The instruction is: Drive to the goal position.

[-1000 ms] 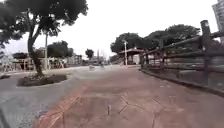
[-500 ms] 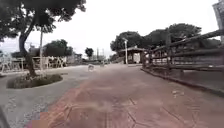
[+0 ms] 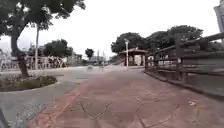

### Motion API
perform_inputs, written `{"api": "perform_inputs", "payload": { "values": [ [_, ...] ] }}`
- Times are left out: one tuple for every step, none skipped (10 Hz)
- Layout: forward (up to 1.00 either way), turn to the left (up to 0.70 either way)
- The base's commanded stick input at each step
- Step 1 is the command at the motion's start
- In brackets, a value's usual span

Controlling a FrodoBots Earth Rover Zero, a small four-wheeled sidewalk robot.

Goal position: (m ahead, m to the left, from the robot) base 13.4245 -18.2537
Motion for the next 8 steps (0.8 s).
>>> {"api": "perform_inputs", "payload": {
  "values": [
    [1.00,0.00],
    [1.00,0.00],
    [1.00,0.00],
    [1.00,0.00],
    [1.00,0.00],
    [1.00,0.00],
    [1.00,0.00],
    [1.00,0.00]
  ]
}}
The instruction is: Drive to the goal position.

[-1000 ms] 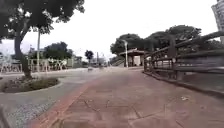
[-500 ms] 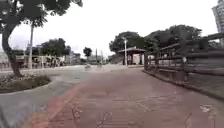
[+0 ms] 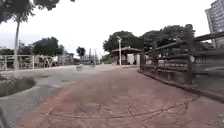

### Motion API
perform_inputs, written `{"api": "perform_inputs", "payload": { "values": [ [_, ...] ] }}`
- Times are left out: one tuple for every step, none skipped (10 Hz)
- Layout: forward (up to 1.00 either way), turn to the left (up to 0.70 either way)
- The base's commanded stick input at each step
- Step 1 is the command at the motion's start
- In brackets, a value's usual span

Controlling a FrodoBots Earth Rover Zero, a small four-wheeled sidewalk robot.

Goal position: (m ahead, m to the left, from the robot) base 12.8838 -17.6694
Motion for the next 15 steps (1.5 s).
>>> {"api": "perform_inputs", "payload": {
  "values": [
    [1.00,0.00],
    [1.00,0.00],
    [1.00,0.00],
    [1.00,0.00],
    [1.00,0.00],
    [1.00,0.00],
    [1.00,0.00],
    [1.00,0.00],
    [1.00,0.00],
    [1.00,0.00],
    [1.00,0.00],
    [1.00,0.00],
    [1.00,0.00],
    [1.00,0.00],
    [1.00,0.00]
  ]
}}
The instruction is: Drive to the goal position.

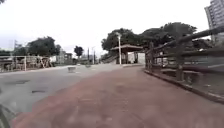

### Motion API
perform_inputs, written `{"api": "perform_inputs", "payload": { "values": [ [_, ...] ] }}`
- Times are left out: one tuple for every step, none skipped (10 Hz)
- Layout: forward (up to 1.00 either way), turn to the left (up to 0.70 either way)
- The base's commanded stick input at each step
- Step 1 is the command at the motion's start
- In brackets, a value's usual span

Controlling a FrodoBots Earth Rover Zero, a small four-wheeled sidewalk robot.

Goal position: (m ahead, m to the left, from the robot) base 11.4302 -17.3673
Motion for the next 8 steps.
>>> {"api": "perform_inputs", "payload": {
  "values": [
    [1.00,0.00],
    [1.00,0.00],
    [1.00,0.00],
    [1.00,0.00],
    [1.00,0.00],
    [1.00,0.00],
    [1.00,0.00],
    [1.00,0.00]
  ]
}}
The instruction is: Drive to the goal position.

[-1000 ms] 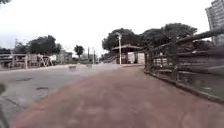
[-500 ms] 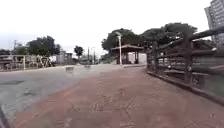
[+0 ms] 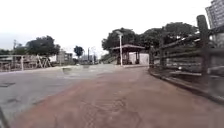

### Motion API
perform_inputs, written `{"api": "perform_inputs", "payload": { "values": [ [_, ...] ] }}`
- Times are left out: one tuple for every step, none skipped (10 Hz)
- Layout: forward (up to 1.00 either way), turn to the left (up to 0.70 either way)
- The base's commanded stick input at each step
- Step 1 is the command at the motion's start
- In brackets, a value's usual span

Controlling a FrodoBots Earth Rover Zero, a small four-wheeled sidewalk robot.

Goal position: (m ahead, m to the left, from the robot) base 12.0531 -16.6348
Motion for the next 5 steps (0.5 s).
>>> {"api": "perform_inputs", "payload": {
  "values": [
    [1.00,0.00],
    [1.00,0.00],
    [1.00,0.00],
    [1.00,0.00],
    [1.00,0.00]
  ]
}}
